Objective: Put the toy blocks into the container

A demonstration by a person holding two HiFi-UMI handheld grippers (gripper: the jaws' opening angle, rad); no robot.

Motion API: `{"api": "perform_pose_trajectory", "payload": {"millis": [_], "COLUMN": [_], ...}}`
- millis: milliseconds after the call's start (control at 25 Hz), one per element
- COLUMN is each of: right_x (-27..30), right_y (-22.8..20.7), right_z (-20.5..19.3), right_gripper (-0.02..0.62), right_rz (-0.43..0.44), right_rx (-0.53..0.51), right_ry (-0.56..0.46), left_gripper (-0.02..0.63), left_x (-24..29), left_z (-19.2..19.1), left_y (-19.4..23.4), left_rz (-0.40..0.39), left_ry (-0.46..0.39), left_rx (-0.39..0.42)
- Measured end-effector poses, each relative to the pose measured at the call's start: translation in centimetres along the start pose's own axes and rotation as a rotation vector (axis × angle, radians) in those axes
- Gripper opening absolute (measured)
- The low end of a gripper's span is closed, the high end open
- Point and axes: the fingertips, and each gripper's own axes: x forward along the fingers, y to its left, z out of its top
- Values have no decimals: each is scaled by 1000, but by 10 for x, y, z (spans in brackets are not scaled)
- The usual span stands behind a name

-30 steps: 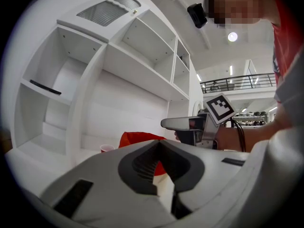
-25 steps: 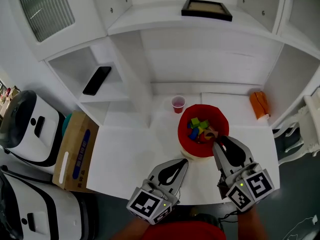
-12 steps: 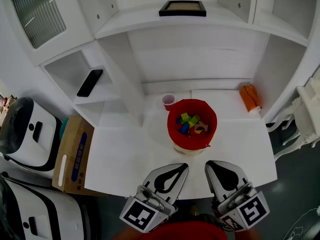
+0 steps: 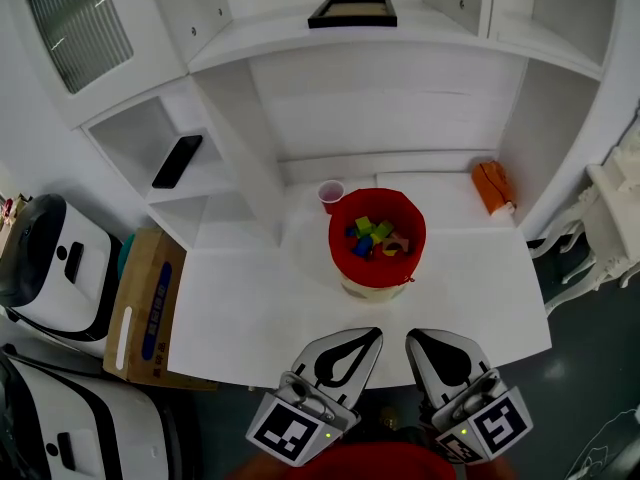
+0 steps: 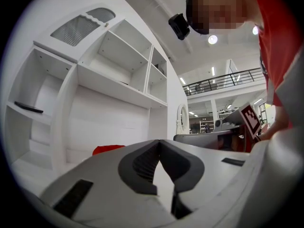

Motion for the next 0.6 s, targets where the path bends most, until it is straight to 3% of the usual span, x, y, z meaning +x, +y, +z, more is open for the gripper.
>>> {"api": "perform_pose_trajectory", "payload": {"millis": [600], "right_x": [-4], "right_y": [5], "right_z": [1], "right_gripper": [6], "right_rz": [4], "right_rx": [-3], "right_ry": [3], "left_gripper": [12], "left_x": [-2], "left_z": [-1], "left_y": [-6], "left_rz": [-4], "left_ry": [-2], "left_rx": [-14]}}
